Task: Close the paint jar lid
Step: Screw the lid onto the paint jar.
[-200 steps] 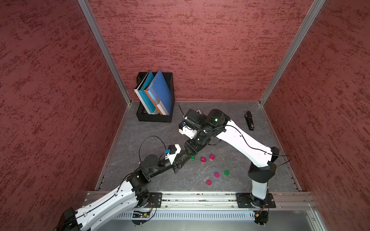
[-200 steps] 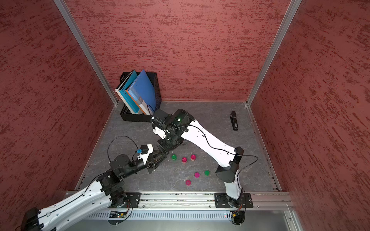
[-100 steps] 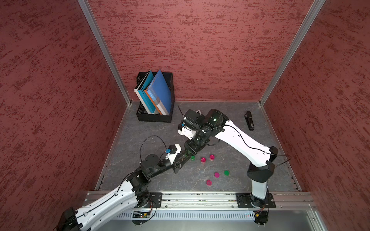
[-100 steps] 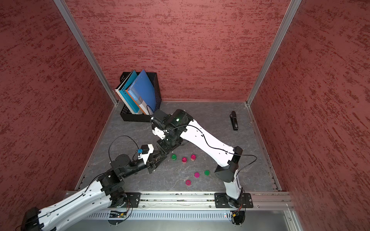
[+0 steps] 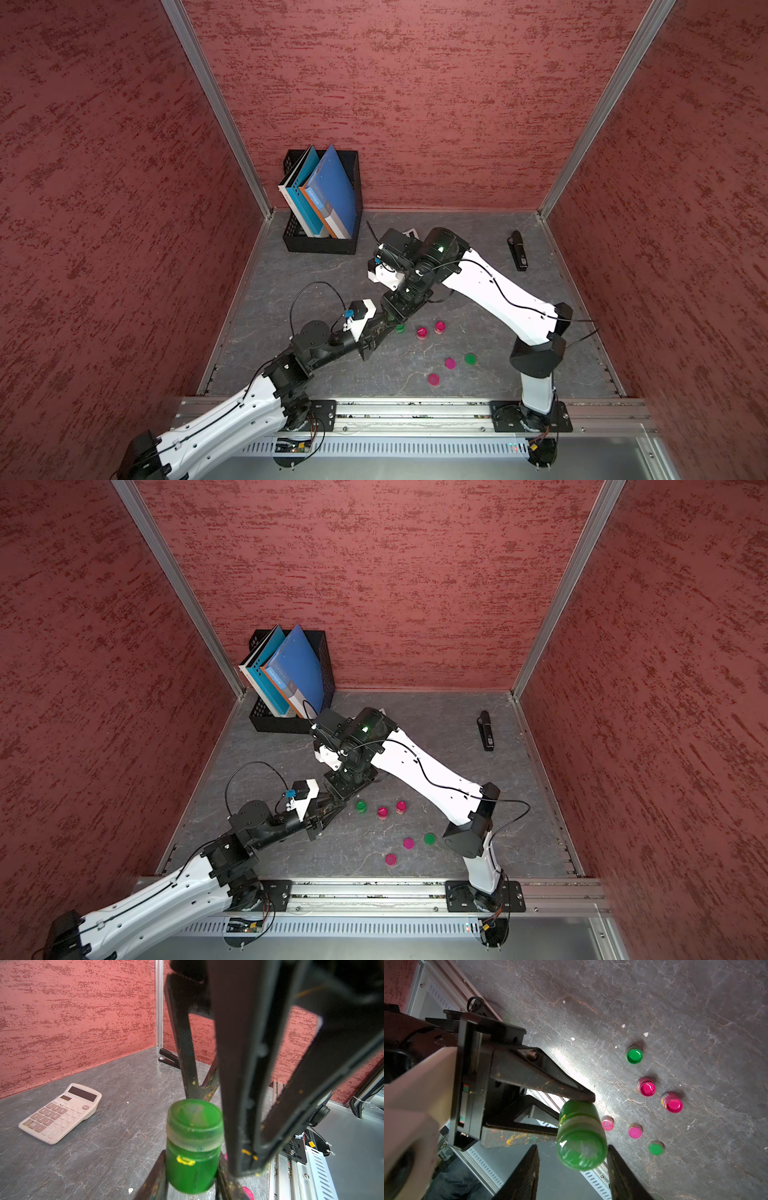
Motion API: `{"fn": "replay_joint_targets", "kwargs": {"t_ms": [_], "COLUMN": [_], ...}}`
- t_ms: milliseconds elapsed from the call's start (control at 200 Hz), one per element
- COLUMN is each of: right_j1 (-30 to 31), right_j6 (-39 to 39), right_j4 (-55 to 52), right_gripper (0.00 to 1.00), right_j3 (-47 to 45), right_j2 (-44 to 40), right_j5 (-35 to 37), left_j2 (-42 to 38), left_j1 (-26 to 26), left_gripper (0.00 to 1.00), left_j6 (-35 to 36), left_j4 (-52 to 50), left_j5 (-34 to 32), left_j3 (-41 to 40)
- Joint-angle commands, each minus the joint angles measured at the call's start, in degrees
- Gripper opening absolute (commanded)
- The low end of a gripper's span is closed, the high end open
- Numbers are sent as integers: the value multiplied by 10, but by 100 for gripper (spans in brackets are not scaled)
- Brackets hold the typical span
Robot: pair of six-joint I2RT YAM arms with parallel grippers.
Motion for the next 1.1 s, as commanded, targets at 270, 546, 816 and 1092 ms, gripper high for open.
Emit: {"fn": "replay_joint_targets", "kwargs": {"t_ms": [270,546,816,1092], "right_j1": [-12,-12,-12,-12], "right_j6": [6,3,1,0], "right_j4": [-32,-26,-26,-26], "right_gripper": [44,42,41,39], "right_j3": [13,13,11,13], "right_j2": [5,8,12,18], "right_j5": [-9,-26,-28,-27], "left_j2": [-5,-5,-5,-4], "left_j1": [1,1,0,0], "left_gripper": [25,25,25,25], "left_j6": [-3,-2,-1,0], "left_j4": [0,0,0,-1], "left_j5": [-4,-6,-7,-8], "left_j3": [15,16,17,21]}}
